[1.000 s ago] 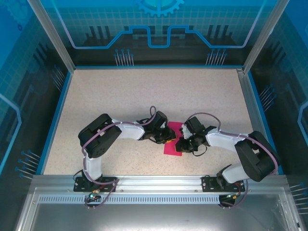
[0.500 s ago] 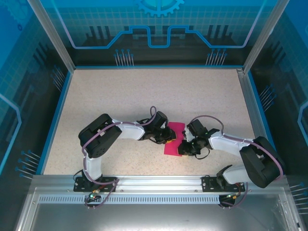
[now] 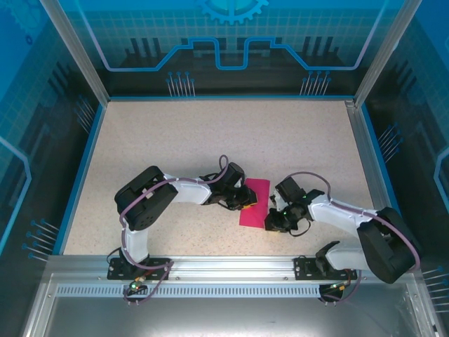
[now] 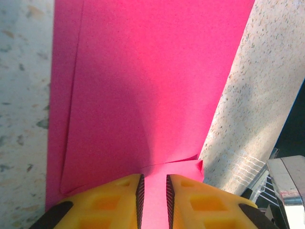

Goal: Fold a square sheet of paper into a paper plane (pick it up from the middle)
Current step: Fold the triangle a second time at the center of the table.

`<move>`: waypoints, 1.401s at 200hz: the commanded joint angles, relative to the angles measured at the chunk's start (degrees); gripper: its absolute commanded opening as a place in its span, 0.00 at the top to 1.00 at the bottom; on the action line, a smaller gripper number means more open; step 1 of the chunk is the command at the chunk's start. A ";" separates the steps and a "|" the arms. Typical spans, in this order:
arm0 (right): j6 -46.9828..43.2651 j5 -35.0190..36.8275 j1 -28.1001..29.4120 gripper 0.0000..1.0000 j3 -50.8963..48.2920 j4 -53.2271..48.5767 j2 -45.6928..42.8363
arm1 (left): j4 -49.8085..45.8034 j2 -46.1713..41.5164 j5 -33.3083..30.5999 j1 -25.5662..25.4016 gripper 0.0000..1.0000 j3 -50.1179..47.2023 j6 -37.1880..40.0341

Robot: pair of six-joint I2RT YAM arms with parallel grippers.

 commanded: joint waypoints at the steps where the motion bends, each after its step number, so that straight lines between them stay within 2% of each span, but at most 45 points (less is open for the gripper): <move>1: 0.65 1.07 0.37 0.82 2.49 -4.79 -3.90 | -3.64 3.00 -0.79 -0.42 0.76 -0.29 0.96; 25: 1.61 -1.28 0.41 0.81 4.69 -1.45 -4.66 | -3.64 2.90 -0.79 -0.37 0.76 0.02 1.03; 53: 2.75 -4.56 0.72 0.81 6.32 5.54 0.35 | -3.63 2.90 -0.71 -0.36 0.76 0.24 1.04; 76: 2.10 -2.53 0.72 0.84 7.76 5.39 6.73 | -3.59 2.91 -0.70 -0.36 0.75 0.63 1.08; 111: 1.40 0.49 0.57 0.85 4.56 6.04 12.38 | -3.50 2.14 -0.13 -0.37 0.73 1.75 1.95; 180: 3.29 -0.56 0.63 0.88 0.71 10.81 12.53 | -3.26 -3.21 2.51 -0.43 0.67 3.12 3.35; 236: 3.73 0.13 0.59 0.89 0.73 10.87 11.70 | 1.76 -1.58 4.21 -1.09 0.74 -0.46 0.77; 280: 3.07 1.36 0.63 0.90 0.08 9.30 11.47 | 1.94 2.50 0.16 -0.99 0.77 -1.53 0.30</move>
